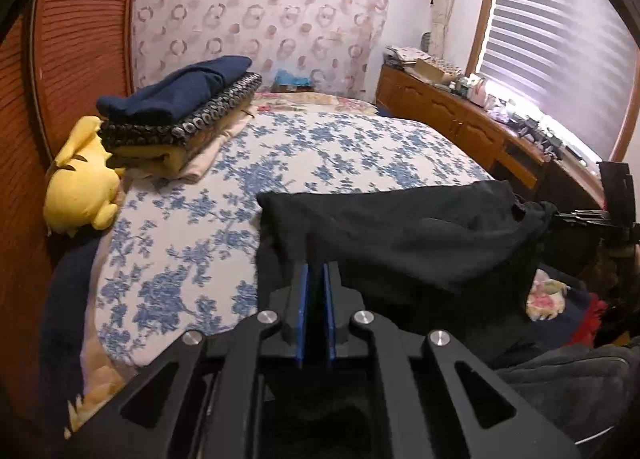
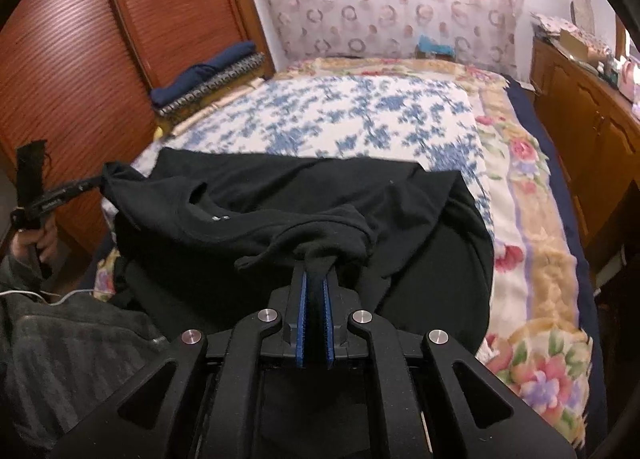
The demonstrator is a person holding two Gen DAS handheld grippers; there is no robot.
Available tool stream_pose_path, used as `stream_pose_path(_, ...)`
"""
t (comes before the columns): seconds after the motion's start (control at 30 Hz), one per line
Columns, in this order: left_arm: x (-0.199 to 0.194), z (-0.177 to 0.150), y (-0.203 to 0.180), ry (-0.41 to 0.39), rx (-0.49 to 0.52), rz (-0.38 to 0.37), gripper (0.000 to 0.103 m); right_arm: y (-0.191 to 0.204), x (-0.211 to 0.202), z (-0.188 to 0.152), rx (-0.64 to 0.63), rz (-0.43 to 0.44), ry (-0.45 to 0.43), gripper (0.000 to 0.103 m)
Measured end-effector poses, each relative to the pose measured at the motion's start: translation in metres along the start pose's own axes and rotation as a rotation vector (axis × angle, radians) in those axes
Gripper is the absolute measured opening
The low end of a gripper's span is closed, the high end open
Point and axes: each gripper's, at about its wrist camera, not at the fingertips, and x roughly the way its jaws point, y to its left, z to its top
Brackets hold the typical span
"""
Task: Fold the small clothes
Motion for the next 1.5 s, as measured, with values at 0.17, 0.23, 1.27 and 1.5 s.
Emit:
stream_pose_path(0.17, -0.002, 0.008, 0.002, -0.024, 0.036, -0.016, 0.030, 0.003, -0.009, -0.003, -0.037, -0.064, -0.018, 0.024)
stream_pose_path(0.23, 0.005, 0.013, 0.004, -0.016, 0.034, -0.019, 0.040, 0.000, -0.016, -0.002, -0.029, -0.081, -0.045, 0.027)
stream_pose_path(1.27, 0.166, 0.055, 0.054, 0.158, 0.008, 0.114, 0.061, -0.091, 0.036, 0.039, 0.246, -0.272, -0.166, 0.001)
stream_pose_path(1.5, 0.167, 0.054, 0.055, 0.143, 0.012, 0.119, 0.061, -0.089, 0.043, 0.034, 0.219, -0.297, -0.131, 0.002)
